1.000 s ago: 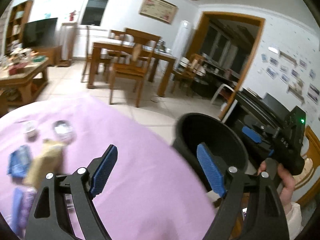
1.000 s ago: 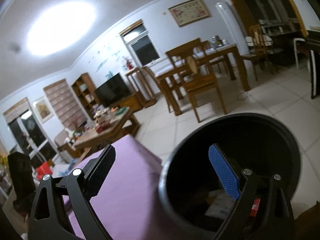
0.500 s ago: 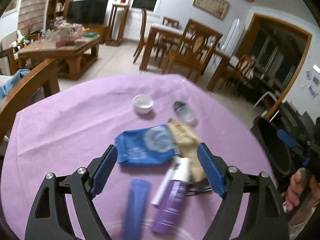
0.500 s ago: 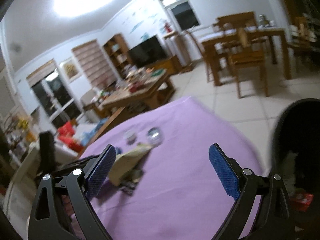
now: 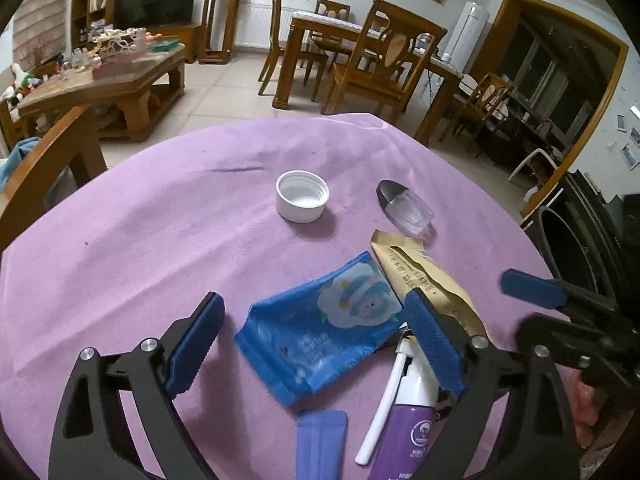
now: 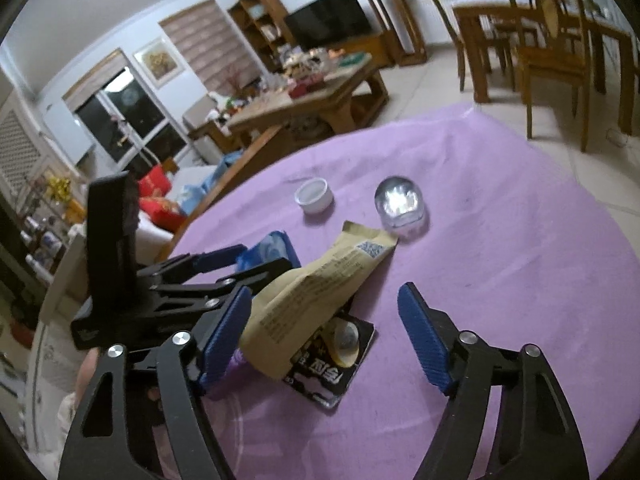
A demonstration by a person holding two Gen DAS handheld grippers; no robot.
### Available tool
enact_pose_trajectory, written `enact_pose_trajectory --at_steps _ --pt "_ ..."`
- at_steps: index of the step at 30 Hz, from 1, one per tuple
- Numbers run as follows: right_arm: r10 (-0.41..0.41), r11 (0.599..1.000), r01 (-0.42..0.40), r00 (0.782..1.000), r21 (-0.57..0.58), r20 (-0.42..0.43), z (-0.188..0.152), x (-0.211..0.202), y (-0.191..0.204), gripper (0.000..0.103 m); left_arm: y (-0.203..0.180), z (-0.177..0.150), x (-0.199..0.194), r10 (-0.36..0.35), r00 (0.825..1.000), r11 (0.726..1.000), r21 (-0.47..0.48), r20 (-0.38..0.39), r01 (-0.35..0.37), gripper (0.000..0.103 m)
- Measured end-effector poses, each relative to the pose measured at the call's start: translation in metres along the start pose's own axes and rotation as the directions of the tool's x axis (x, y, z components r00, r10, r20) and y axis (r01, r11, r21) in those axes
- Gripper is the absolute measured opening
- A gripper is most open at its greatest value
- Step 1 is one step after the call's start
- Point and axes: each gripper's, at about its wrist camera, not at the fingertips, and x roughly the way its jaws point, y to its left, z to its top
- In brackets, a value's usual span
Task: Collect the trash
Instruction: 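Grasp the blue wipe packet with the left tool while the right tool grasps the tan snack packet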
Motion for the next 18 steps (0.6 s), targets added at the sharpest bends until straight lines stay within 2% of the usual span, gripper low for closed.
enact_pose_trajectory --at_steps 2,4,5,6,7,11,13,15,17,18 --pt "-0.003 1.000 0.004 1.000 0.020 -0.023 0.005 0.008 -0.004 0.073 -0.001 0.000 0.000 0.010 1.000 1.000 0.025 0.005 -0.010 0.087" --pt "-0.004 1.000 0.005 0.999 0.029 -0.046 0.008 0.018 -0.004 0.073 -0.003 -0.001 0.000 0.027 1.000 0.999 0.046 0.012 -0.027 0.067" --pt "-0.008 1.000 0.010 0.998 0.030 -0.056 0.009 0.021 -0.003 0.073 -0.005 0.000 0.001 0.068 0.998 0.995 0.068 0.015 -0.069 0.046" --pt "-0.011 1.000 0.013 0.998 0.027 -0.062 0.011 0.025 -0.002 0.073 -0.008 -0.001 0.003 0.120 0.993 0.987 0.104 0.020 -0.121 0.035" --pt "-0.014 1.000 0.015 0.997 0.021 -0.069 0.012 0.029 0.000 0.073 -0.007 -0.002 0.001 0.128 0.992 0.985 0.110 0.022 -0.129 0.033" --pt "-0.034 0.999 0.034 0.996 -0.010 -0.085 0.012 0.039 0.006 0.071 0.004 -0.003 -0.005 0.072 0.997 0.995 0.068 0.022 -0.074 0.032" --pt "-0.035 0.999 0.032 0.995 -0.034 -0.098 0.014 0.046 0.013 0.066 0.005 -0.004 -0.007 0.068 0.997 0.995 0.064 0.026 -0.070 0.031" --pt "-0.032 0.998 0.027 0.995 -0.059 -0.099 0.018 0.052 0.020 0.054 0.008 -0.004 -0.012 0.061 0.997 0.997 0.053 0.040 -0.064 0.031" --pt "-0.038 0.995 0.029 0.995 -0.093 -0.094 0.021 0.057 0.029 0.044 0.011 -0.002 -0.018 0.051 0.997 0.998 0.033 0.061 -0.053 0.025" --pt "-0.048 0.993 0.038 0.995 -0.109 -0.090 0.022 0.058 0.032 0.044 0.015 -0.002 -0.022 0.044 0.996 0.999 0.015 0.076 -0.045 0.025"
